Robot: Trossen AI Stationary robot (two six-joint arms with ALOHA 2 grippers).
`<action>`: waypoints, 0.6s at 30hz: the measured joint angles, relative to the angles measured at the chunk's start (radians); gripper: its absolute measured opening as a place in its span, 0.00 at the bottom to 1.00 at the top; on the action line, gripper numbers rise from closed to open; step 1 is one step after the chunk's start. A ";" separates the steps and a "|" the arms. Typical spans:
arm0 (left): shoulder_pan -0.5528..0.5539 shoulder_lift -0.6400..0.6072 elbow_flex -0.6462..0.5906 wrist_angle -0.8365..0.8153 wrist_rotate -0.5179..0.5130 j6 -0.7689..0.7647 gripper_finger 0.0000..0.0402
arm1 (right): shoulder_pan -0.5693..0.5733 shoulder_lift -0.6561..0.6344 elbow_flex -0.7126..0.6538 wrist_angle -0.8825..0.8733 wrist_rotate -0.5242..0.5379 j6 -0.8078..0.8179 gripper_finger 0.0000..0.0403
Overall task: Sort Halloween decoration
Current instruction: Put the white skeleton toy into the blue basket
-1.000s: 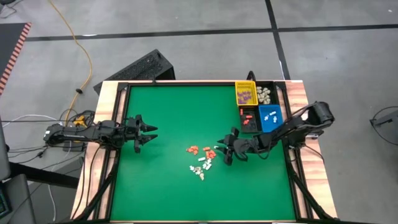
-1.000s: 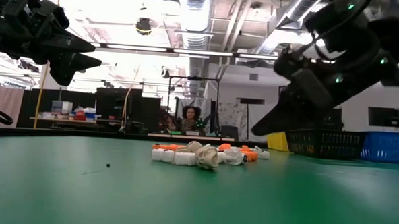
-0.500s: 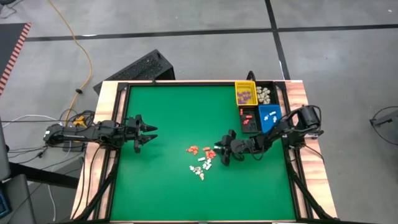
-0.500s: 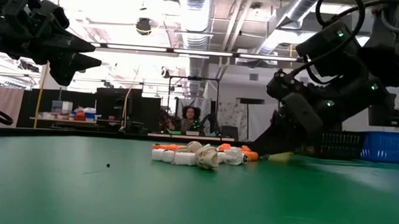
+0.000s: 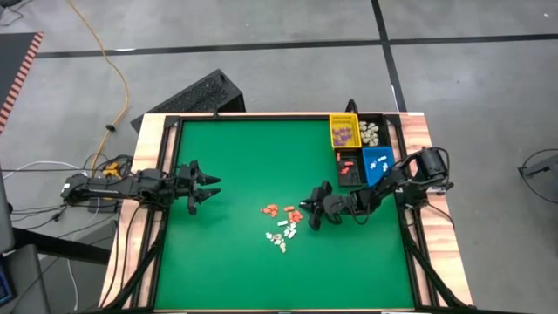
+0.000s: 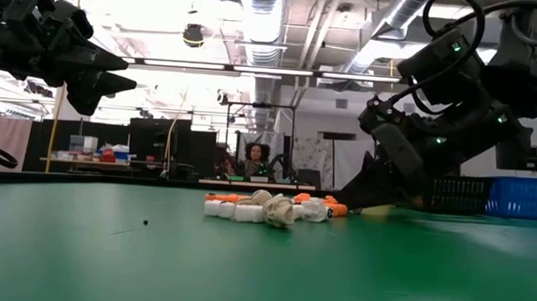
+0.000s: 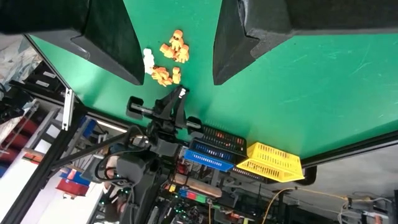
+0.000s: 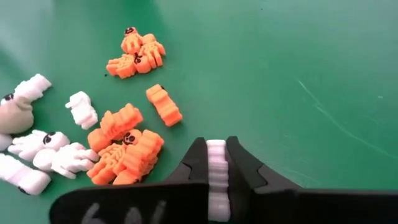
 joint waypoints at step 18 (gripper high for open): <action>0.000 0.000 0.000 0.000 0.000 0.000 0.45 | -0.009 -0.206 0.002 0.047 0.052 -0.005 0.11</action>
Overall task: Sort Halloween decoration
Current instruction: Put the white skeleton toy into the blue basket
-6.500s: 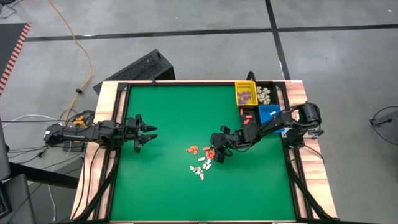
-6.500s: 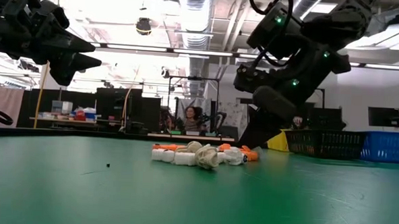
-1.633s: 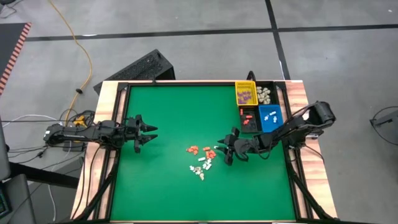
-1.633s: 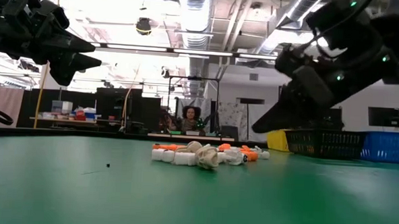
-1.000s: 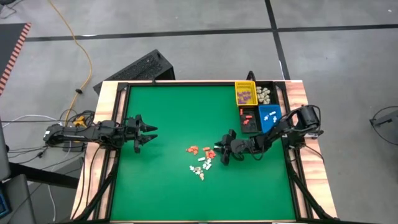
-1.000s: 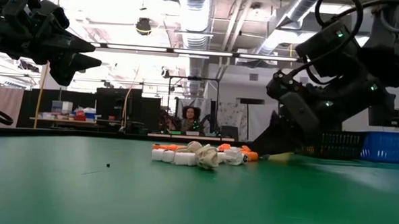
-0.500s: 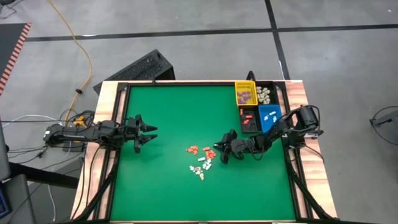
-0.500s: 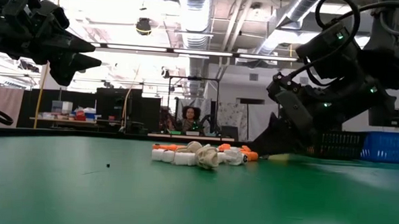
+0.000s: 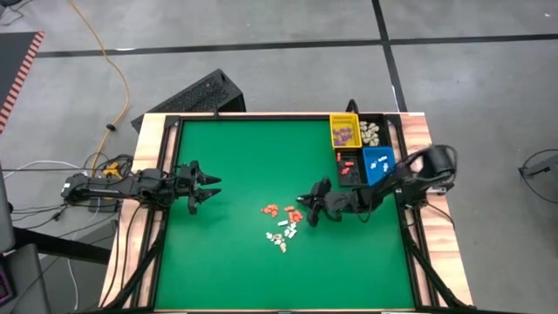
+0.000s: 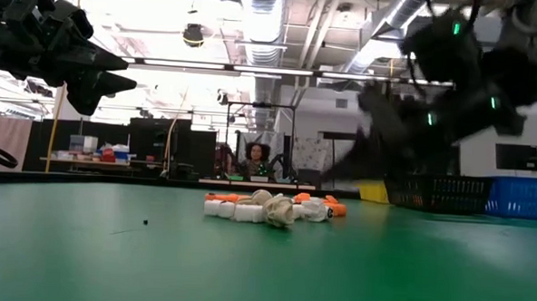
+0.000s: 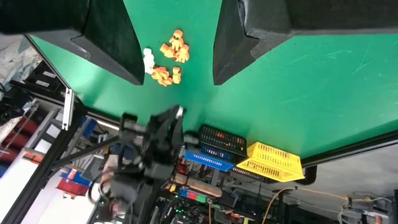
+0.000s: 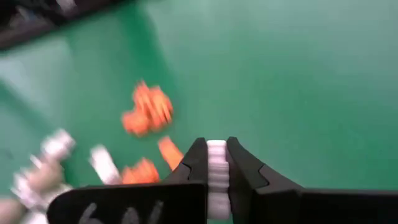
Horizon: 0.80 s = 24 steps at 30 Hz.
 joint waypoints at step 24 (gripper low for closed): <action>0.000 0.000 0.000 0.000 0.000 0.000 0.45 | -0.075 -0.662 0.000 -0.642 0.371 0.031 0.11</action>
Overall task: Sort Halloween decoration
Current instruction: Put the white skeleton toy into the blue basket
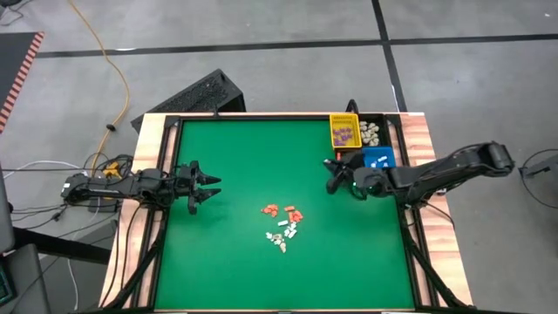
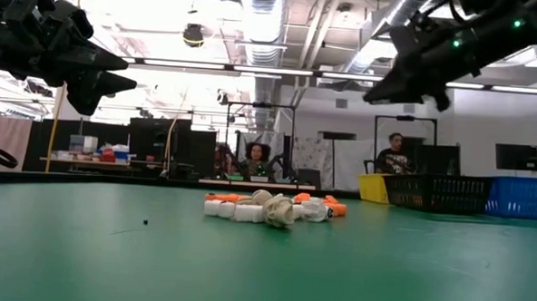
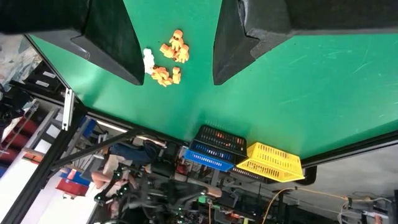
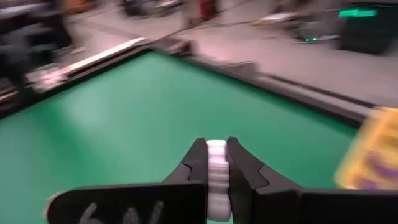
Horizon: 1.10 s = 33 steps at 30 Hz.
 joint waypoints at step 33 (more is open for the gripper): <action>0.000 0.000 0.000 0.000 0.000 0.000 0.45 | -0.292 -0.024 0.000 -0.930 0.124 0.925 0.11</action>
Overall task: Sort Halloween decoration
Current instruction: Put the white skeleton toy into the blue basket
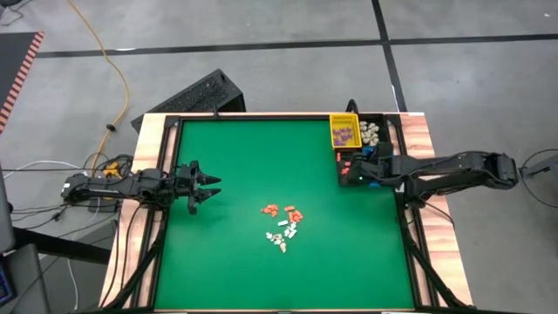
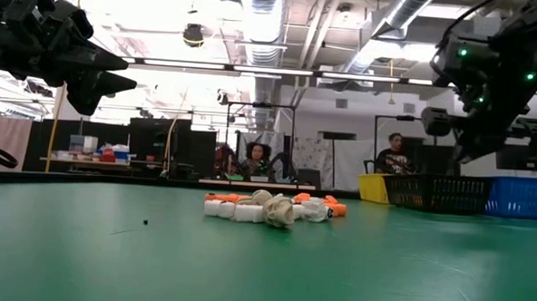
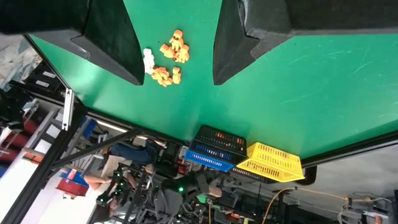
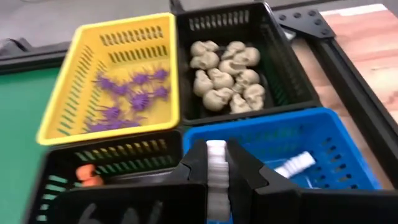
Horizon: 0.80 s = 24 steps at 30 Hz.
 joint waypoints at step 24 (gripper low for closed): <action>0.000 0.000 0.000 0.000 0.000 0.000 0.45 | -0.110 0.001 0.000 -0.088 -0.133 -0.046 0.30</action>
